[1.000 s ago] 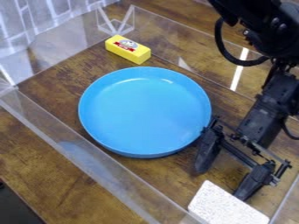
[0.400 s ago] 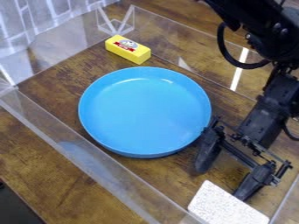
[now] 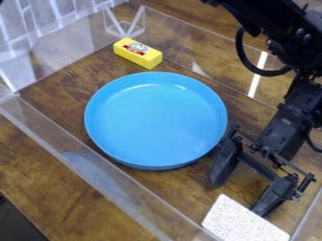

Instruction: Put the white object in the blue tray

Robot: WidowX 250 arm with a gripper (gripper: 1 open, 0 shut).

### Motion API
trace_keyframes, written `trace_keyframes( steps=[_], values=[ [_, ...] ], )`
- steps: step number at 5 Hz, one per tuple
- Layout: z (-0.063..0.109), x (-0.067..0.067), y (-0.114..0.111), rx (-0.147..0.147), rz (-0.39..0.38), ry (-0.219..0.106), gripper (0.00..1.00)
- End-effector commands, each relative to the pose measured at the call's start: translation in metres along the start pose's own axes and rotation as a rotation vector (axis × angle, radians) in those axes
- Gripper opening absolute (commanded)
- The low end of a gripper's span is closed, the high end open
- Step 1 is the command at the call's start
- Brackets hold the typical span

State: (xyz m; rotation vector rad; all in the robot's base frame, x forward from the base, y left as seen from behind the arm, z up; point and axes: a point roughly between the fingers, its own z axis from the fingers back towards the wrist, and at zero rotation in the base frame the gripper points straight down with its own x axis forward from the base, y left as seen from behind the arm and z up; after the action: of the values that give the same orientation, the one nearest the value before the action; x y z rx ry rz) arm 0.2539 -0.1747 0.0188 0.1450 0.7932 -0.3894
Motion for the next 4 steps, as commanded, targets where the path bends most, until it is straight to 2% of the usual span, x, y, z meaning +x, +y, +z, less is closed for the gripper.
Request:
trace_keyframes(
  steps=[1, 4],
  values=[
    [0.0011, -0.009, -0.0073, 0.016, -0.056, 0.034, 1.0],
    [0.0021, -0.0086, -0.0082, 0.015, -0.072, 0.062, 1.0]
  ],
)
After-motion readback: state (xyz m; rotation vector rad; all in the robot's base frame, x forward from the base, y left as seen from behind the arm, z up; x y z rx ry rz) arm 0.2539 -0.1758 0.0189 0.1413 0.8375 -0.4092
